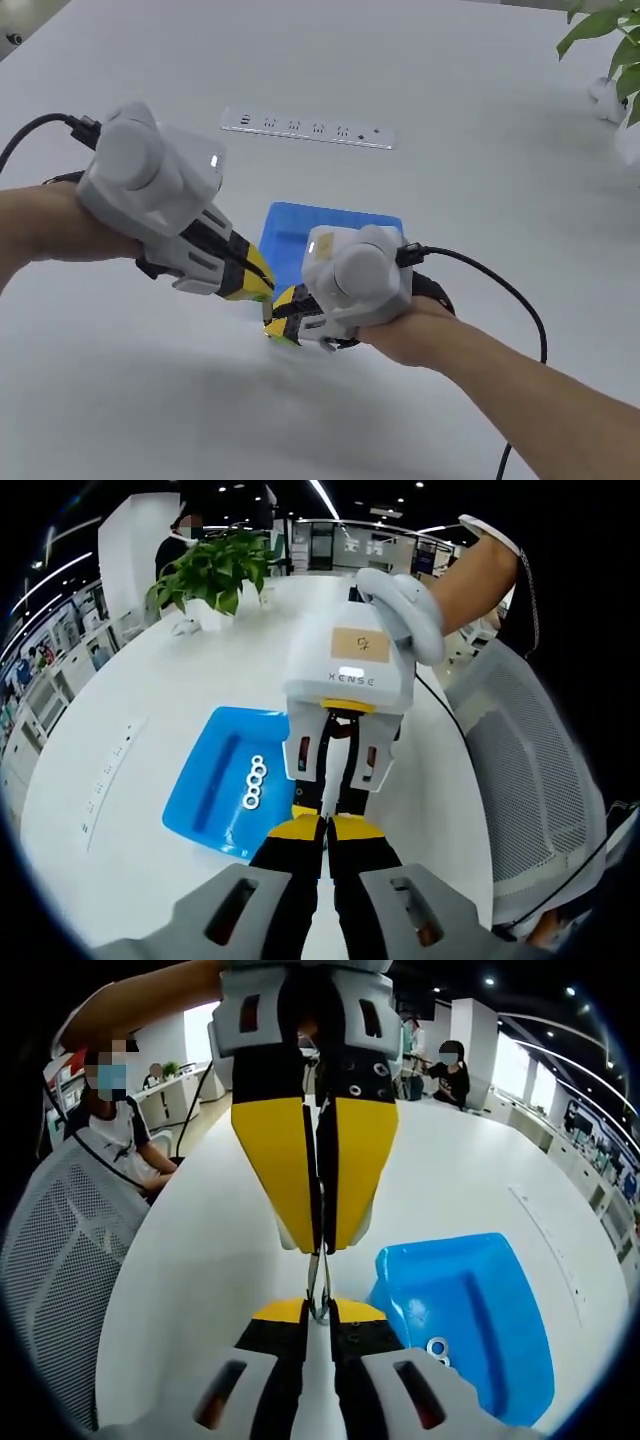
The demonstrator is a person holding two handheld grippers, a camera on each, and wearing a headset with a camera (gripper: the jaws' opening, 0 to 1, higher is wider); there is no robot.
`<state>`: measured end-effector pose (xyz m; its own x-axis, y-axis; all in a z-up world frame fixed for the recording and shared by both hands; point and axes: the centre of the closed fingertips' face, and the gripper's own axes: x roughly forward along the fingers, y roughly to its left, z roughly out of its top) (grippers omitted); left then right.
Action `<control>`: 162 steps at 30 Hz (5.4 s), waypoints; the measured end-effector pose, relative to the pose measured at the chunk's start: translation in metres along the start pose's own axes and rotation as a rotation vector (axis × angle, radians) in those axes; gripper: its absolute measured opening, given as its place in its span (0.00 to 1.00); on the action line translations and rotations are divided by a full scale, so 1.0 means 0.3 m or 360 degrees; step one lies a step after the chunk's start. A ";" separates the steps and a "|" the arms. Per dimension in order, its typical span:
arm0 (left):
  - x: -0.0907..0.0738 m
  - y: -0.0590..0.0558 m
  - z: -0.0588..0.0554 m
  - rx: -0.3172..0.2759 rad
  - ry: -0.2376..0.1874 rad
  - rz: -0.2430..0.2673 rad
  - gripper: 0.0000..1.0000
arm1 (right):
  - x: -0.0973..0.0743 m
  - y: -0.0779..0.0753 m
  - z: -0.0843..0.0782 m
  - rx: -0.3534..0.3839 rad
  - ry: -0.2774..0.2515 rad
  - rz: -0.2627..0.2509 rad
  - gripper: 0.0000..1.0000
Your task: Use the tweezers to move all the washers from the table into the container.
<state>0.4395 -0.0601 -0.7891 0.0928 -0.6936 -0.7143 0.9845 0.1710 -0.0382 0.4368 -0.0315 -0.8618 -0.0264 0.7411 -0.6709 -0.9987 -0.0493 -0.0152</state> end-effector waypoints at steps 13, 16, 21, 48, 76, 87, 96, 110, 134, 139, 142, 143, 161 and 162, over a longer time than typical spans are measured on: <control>0.000 -0.008 0.001 0.0006 0.0009 -0.0001 0.05 | -0.001 0.006 -0.001 -0.0006 0.0004 0.0001 0.09; -0.002 -0.010 0.006 0.0009 0.0010 0.0002 0.05 | -0.004 0.009 0.002 -0.0014 0.0006 0.0008 0.09; -0.012 -0.015 0.023 0.0020 0.0006 0.0010 0.05 | -0.021 0.010 0.013 -0.0030 0.0006 0.0000 0.09; -0.141 -0.022 0.184 0.0131 -0.0039 0.0099 0.05 | -0.165 -0.018 0.165 -0.0129 -0.0008 -0.0101 0.09; -0.114 0.104 0.246 0.0240 -0.0058 0.0118 0.05 | -0.226 -0.169 0.132 -0.0150 0.0014 -0.0205 0.09; -0.056 0.160 0.214 0.0233 -0.0045 0.0091 0.05 | -0.188 -0.219 0.074 -0.0122 0.0032 -0.0185 0.09; -0.010 0.193 0.178 0.0213 -0.0038 0.0082 0.05 | -0.151 -0.245 0.026 -0.0091 0.0048 -0.0154 0.09; 0.039 0.229 0.131 0.0179 -0.0023 0.0073 0.05 | -0.103 -0.264 -0.024 -0.0058 0.0066 -0.0115 0.10; 0.065 0.241 0.102 0.0159 -0.0015 0.0078 0.06 | -0.071 -0.276 -0.052 -0.0048 0.0079 -0.0096 0.10; 0.064 0.241 0.100 0.0151 -0.0010 0.0078 0.06 | -0.069 -0.273 -0.053 -0.0051 0.0087 -0.0092 0.10; 0.063 0.238 0.098 0.0151 -0.0002 0.0076 0.06 | -0.070 -0.271 -0.053 -0.0048 0.0089 -0.0090 0.10; 0.062 0.237 0.098 0.0151 -0.0001 0.0076 0.06 | -0.071 -0.271 -0.053 -0.0054 0.0091 -0.0094 0.10; 0.041 0.232 0.104 0.0161 0.0007 0.0094 0.06 | -0.083 -0.265 -0.036 -0.0057 0.0079 -0.0097 0.11; 0.039 0.232 0.105 0.0163 0.0006 0.0096 0.06 | -0.084 -0.266 -0.034 -0.0059 0.0077 -0.0098 0.11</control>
<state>0.5137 -0.0784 -0.7782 0.1522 -0.6815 -0.7159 0.9872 0.1400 0.0766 0.5176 -0.0531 -0.8513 0.0382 0.7103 -0.7029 -0.9960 -0.0301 -0.0846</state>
